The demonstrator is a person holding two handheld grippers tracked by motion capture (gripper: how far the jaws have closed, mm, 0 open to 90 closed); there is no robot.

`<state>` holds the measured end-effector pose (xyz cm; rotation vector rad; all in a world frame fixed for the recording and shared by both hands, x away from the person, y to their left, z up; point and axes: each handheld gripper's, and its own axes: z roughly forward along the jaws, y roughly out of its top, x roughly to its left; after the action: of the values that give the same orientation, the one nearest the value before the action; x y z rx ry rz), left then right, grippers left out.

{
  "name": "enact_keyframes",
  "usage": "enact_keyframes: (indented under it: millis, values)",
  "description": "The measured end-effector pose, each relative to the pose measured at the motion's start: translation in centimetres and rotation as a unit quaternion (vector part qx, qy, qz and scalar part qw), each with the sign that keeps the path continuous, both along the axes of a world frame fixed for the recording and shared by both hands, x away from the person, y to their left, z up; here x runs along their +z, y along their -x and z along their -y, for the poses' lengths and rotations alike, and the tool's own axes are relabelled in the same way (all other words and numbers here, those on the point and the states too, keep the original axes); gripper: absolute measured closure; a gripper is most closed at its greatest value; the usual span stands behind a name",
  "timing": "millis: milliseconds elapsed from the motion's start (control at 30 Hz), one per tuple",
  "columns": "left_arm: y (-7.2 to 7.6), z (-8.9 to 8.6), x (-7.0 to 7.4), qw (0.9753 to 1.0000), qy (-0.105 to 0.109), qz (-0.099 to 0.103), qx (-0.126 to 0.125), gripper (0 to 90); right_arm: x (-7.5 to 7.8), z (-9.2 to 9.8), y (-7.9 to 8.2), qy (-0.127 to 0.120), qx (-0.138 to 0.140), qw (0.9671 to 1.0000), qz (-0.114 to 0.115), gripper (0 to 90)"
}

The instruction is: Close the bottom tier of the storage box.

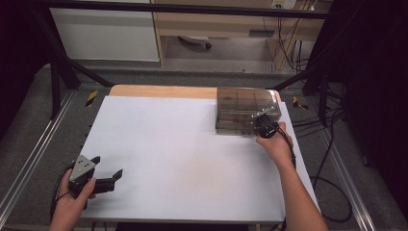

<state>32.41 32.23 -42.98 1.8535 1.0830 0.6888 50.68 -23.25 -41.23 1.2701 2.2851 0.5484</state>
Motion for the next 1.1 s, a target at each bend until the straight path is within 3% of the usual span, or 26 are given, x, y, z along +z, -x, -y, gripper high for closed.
enact_keyframes:
  millis: [600, 1100]
  values:
    - [0.0, 0.0, 0.0, 1.0000, 0.001, -0.001, -0.001, 4.4, -0.7, -0.5, -0.8, 0.017, 0.006, 0.9997, -0.017, 90.0]
    - [0.0, -0.1, 0.0, 1.0000, 0.003, -0.002, -0.004, 4.5, -0.4, -0.7, -1.7, 0.021, 0.008, 0.9994, -0.027, 90.0]
